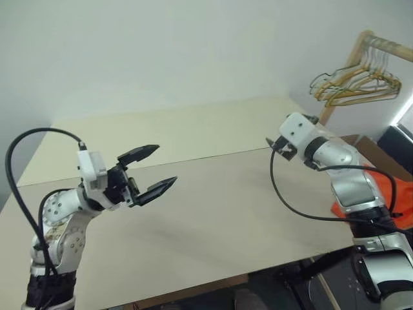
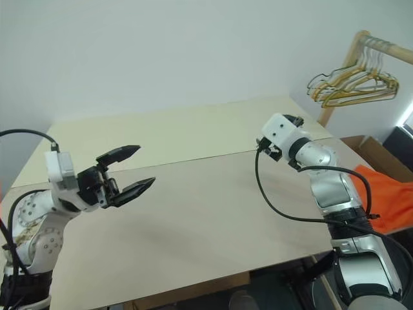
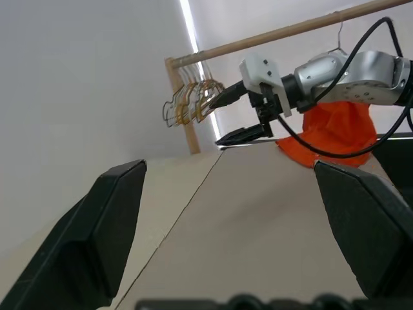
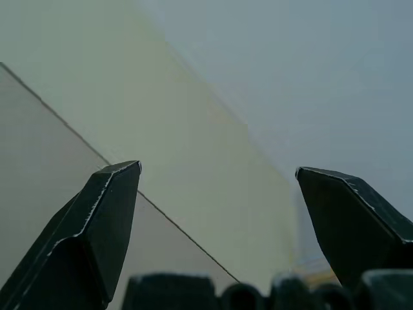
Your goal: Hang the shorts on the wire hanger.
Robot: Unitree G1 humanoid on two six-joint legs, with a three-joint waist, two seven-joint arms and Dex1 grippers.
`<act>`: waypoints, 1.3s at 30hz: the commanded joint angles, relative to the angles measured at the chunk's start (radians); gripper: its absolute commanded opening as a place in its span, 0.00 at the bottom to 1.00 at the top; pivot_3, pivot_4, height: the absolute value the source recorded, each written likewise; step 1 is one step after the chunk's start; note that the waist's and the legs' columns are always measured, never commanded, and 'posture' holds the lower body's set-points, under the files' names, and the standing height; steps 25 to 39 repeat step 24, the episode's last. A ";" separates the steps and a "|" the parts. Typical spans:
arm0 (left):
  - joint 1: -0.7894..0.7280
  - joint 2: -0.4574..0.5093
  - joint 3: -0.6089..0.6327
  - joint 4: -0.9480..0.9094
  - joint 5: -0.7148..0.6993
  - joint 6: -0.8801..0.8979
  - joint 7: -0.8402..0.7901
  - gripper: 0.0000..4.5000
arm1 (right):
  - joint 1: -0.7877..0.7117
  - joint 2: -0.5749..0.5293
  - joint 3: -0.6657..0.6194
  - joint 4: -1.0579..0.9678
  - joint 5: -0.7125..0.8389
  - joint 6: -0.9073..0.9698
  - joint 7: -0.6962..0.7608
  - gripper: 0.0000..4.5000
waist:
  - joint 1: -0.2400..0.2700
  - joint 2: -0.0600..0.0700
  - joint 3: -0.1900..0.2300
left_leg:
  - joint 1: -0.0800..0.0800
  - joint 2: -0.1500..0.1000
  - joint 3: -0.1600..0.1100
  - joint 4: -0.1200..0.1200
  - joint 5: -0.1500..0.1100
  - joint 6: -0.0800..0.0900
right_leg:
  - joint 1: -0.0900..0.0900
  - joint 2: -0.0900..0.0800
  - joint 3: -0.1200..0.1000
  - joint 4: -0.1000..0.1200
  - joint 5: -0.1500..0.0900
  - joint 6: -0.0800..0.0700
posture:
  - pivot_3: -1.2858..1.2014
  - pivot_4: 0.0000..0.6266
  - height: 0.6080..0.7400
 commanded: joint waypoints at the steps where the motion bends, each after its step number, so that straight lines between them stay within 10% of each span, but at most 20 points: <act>1: 0.059 0.016 0.040 -0.041 0.020 -0.014 0.032 1.00 | 0.005 -0.019 0.001 -0.036 0.036 -0.063 0.116 0.99 | 0.025 0.000 0.000 | 0.000 0.000 0.000 0.000 0.000 0.000 | 0.000 0.000 0.000 0.000 0.000 0.000 | 0.56 0.00 1.00; 14: 0.177 0.075 0.026 -0.079 0.110 0.059 0.130 1.00 | 0.085 -0.058 0.018 -0.035 -0.012 -0.197 0.253 0.99 | 0.125 -0.007 0.003 | -0.001 0.000 0.005 -0.004 0.003 -0.005 | -0.001 0.000 -0.007 0.000 0.000 -0.005 | 0.57 0.00 1.00; 39: 0.225 0.063 0.007 -0.081 0.122 0.067 0.130 1.00 | 0.105 -0.049 0.023 -0.047 -0.030 -0.223 0.282 0.99 | 0.128 -0.008 0.003 | -0.001 0.001 0.005 -0.005 0.003 -0.006 | 0.000 0.001 -0.010 0.000 -0.001 -0.007 | 0.57 0.00 1.00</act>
